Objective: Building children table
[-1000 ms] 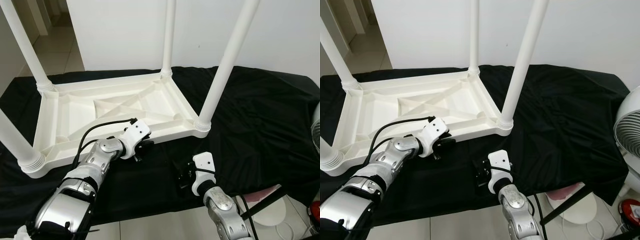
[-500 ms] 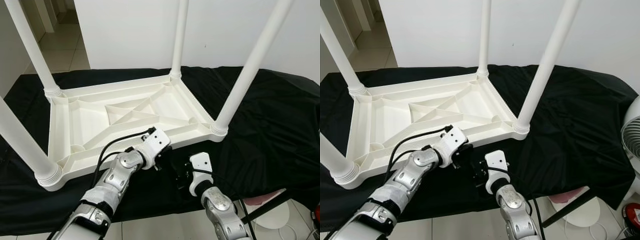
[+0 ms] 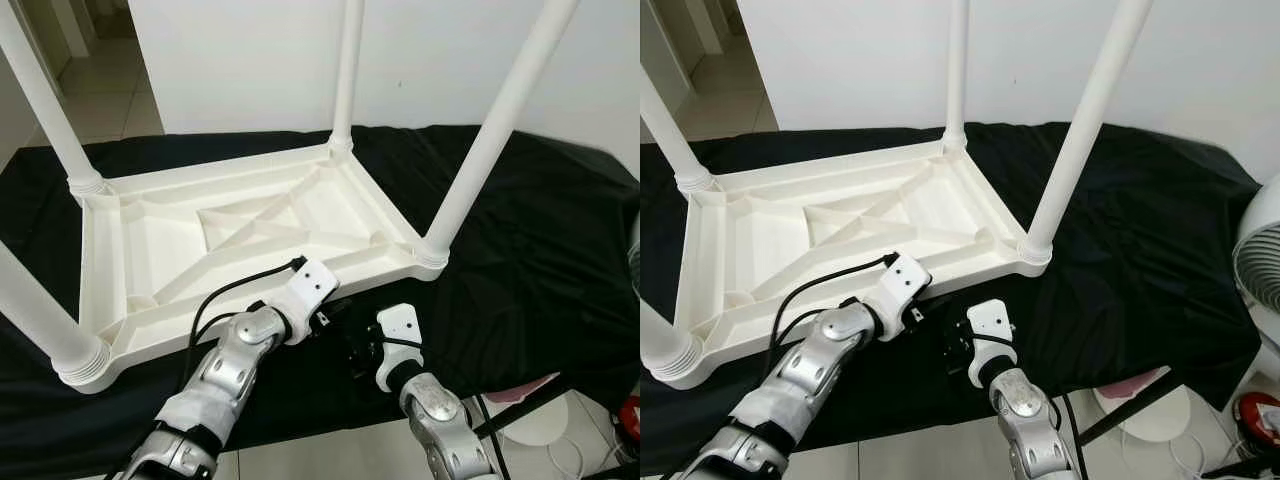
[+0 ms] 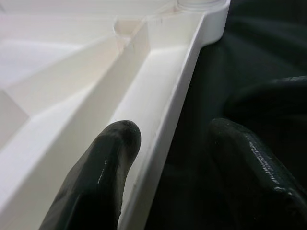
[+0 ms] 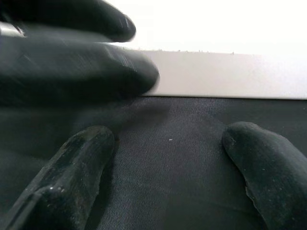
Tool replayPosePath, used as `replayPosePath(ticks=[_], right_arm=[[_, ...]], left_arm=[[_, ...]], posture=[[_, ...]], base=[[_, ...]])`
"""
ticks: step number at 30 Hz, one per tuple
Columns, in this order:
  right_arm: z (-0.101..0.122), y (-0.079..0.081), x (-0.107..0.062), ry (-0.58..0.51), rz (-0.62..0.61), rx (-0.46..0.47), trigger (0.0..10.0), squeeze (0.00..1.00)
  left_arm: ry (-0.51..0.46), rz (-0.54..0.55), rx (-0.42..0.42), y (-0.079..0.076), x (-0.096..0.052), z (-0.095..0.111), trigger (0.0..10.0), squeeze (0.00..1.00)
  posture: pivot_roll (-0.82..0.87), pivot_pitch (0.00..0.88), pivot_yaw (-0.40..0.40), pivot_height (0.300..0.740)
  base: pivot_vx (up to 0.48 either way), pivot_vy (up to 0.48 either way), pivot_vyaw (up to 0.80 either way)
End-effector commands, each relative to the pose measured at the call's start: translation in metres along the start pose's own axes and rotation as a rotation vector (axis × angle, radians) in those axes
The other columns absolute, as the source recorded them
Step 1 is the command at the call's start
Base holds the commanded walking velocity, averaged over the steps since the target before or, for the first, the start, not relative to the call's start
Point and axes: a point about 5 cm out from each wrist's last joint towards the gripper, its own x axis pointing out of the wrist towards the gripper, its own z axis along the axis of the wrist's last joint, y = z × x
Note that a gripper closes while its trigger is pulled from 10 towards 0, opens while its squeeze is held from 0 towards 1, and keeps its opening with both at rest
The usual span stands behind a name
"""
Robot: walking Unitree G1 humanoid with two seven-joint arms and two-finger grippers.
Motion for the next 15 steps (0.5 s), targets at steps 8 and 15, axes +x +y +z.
replayPosePath(ticks=[8, 15], right_arm=[[-0.002, -0.004, 0.000, 0.014, -0.017, 0.002, 10.0, 0.00], [-0.002, -0.004, 0.002, 0.015, -0.009, 0.000, 10.0, 0.00]], left_arm=[[0.053, -0.181, 0.069, 0.019, -0.048, -0.005, 10.0, 0.00], [0.199, -0.156, 0.121, 0.039, -0.083, -0.028, 10.0, 0.00]], posture=[[0.03, 0.078, -0.034, 0.740], [0.04, 0.080, -0.042, 0.740]], base=[[0.000, 0.000, 0.00], [0.000, 0.000, 0.00]])
